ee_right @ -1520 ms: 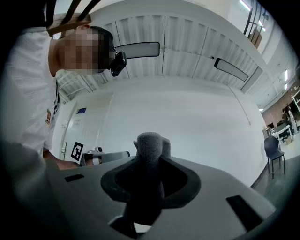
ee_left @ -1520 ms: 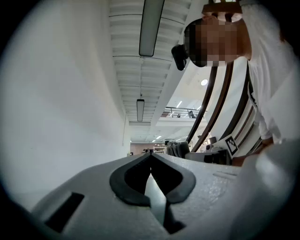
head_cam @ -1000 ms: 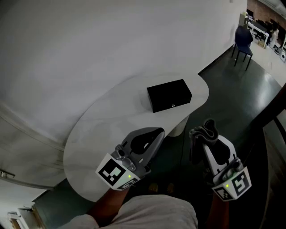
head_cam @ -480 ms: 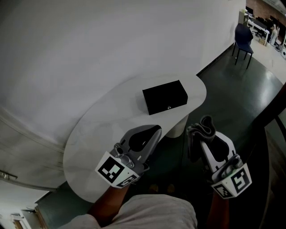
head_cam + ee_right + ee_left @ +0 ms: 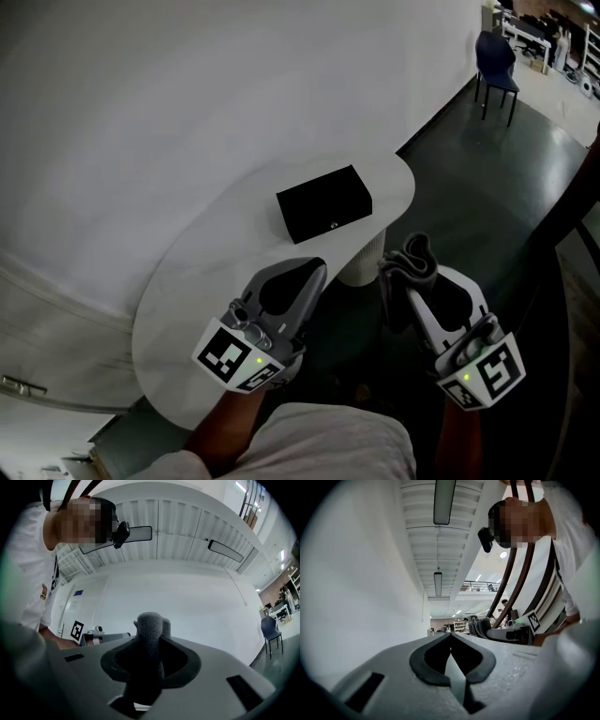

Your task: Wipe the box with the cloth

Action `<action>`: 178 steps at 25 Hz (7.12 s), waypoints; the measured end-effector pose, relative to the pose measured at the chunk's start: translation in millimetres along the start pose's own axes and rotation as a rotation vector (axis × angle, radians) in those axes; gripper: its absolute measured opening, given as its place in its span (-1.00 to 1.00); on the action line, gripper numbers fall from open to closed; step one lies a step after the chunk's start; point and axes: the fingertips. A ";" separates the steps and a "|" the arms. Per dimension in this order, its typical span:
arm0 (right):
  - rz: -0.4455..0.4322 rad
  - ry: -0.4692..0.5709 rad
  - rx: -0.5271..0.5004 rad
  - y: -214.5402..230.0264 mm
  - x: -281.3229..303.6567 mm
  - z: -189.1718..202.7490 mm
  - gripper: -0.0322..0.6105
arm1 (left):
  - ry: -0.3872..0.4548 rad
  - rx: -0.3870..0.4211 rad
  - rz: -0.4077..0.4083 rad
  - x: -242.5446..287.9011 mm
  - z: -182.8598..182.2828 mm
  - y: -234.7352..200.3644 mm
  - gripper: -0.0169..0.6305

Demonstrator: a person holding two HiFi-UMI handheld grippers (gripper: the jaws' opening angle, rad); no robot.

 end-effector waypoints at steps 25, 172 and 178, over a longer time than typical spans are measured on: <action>-0.066 -0.050 0.006 30.4 107.2 40.8 -0.59 | -0.045 0.040 -0.196 5.5 44.4 -139.5 -0.90; -0.017 -0.846 0.714 275.2 217.6 331.8 -0.59 | -0.700 -0.563 -0.640 18.1 302.2 -302.4 -0.53; -0.012 -0.848 0.707 258.8 184.0 324.7 -0.59 | -0.693 -0.559 -0.637 16.2 299.3 -296.8 -0.53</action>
Point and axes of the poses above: the fingertips, and each gripper's own axes: x forward along the fingers, y to its right, z out of its underside
